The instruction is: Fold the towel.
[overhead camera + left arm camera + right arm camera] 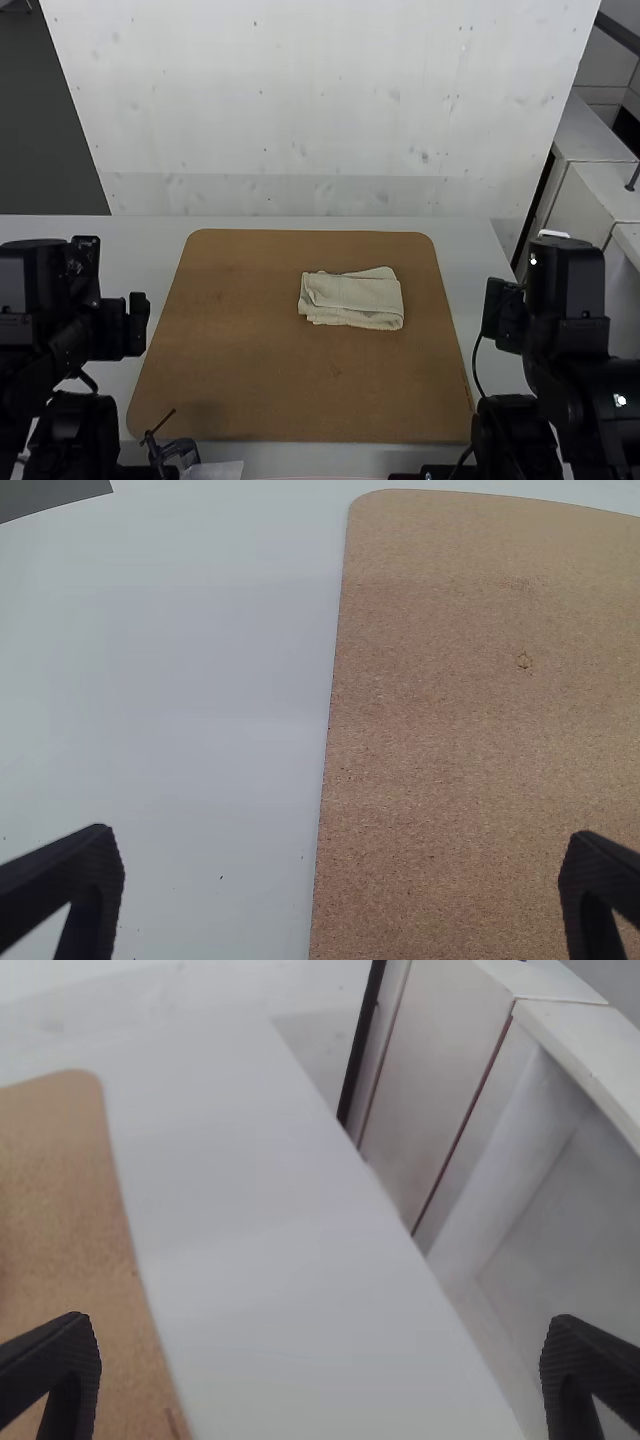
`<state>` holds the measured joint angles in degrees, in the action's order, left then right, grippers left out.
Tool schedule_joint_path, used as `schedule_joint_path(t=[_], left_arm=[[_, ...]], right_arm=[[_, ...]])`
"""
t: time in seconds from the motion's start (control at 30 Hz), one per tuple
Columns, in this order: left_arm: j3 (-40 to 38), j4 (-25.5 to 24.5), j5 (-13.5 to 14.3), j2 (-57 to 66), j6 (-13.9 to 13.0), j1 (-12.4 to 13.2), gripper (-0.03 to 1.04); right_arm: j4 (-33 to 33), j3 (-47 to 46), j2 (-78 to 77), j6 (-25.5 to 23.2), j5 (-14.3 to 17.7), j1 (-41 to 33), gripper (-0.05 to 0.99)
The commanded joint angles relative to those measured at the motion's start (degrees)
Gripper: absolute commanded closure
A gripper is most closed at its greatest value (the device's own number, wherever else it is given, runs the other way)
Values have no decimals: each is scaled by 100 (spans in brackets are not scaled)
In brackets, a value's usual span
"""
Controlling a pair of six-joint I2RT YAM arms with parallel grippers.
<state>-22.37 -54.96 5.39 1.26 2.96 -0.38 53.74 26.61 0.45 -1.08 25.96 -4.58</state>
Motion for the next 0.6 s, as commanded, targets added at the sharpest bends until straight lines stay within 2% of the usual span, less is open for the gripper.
schedule_joint_path(t=[0.0,0.1,0.17,0.33,0.4,0.5,0.57], left_arm=[[-294,20,-143,-47,-103,91,3],[-285,20,-143,-47,-94,91,3],[-294,20,-143,-47,-85,91,3],[-294,20,-143,-55,-85,91,3],[-294,20,-143,-47,-85,91,3],[-294,20,-143,-47,-85,91,3],[-294,20,-143,-47,-85,91,3]], right_arm=[[269,160,-1,-472,-574,36,-2],[559,64,-1,-656,-855,36,-2],[524,2,-27,-683,-987,36,-2],[445,-16,-18,-656,-1418,36,-2],[612,20,-27,-613,-1541,36,-2],[858,64,-36,-533,-2051,36,-2],[858,64,-36,-516,-2068,36,-2]])
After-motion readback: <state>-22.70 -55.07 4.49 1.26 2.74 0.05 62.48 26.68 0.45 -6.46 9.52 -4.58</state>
